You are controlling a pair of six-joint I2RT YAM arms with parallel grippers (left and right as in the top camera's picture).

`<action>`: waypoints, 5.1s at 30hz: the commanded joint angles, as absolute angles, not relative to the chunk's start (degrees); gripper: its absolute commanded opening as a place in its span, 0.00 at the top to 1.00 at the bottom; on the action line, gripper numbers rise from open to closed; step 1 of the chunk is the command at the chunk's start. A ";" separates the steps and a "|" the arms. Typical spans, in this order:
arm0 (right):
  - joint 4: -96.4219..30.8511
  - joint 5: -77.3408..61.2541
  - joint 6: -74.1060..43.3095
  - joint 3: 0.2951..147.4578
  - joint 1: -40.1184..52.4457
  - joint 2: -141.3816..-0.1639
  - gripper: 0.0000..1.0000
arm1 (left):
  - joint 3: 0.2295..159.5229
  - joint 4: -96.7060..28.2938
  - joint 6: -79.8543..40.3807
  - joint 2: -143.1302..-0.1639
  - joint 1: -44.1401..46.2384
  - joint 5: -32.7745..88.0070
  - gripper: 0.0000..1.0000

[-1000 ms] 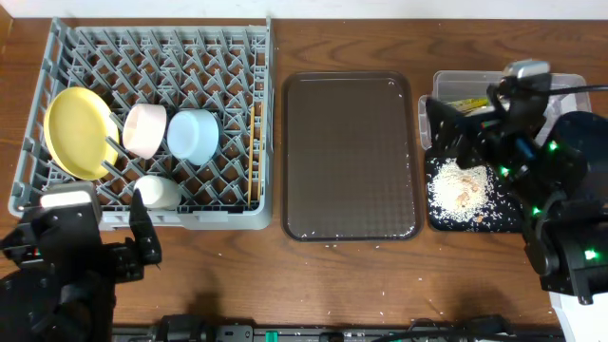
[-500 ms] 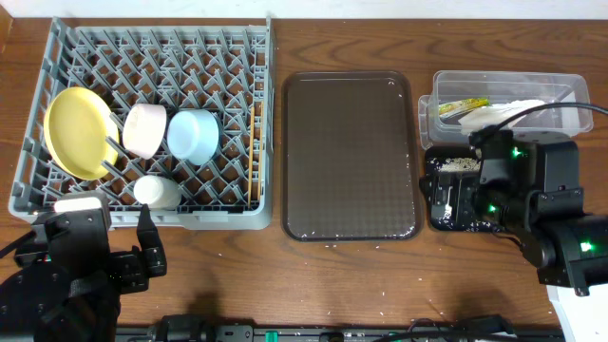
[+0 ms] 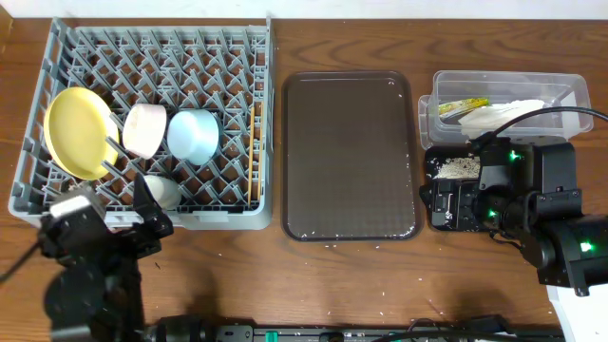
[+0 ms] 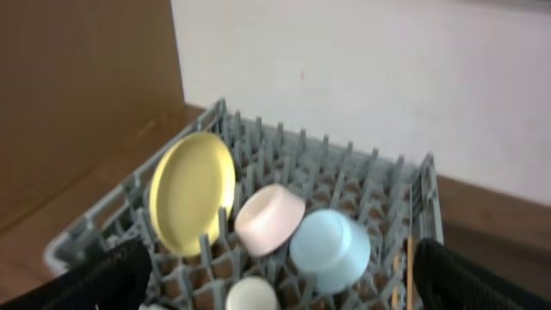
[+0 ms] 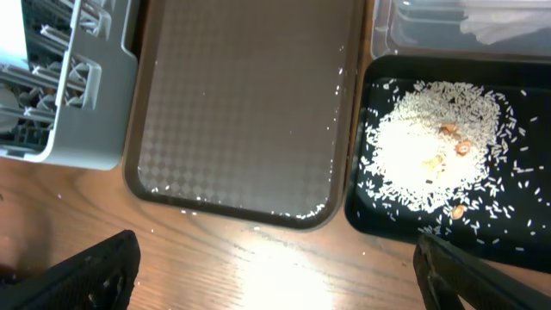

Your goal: Sort waste into correct bins and load items into the dishwasher

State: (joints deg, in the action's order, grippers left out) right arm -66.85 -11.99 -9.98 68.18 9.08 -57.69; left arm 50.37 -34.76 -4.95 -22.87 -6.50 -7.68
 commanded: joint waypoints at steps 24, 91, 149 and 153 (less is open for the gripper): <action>-66.89 -12.05 -9.56 68.62 8.54 -57.67 0.01 | 0.23 -1.37 -8.27 -0.12 -6.52 -5.96 0.02; -8.10 1.10 16.78 10.37 7.77 -9.58 0.01 | 0.23 -3.60 -8.25 -0.60 -6.46 -5.98 0.02; -4.23 0.82 16.78 0.32 7.68 -0.38 0.01 | 0.23 -3.60 -8.25 -0.60 -6.46 -5.98 0.02; -4.23 0.82 16.75 0.32 7.68 -0.38 0.01 | 0.23 -3.60 -8.25 -0.60 -6.46 -5.98 0.02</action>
State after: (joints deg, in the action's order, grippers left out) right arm -3.99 0.08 16.12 0.40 8.10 -0.84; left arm 1.45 -1.50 -7.75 -0.71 -6.63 -5.89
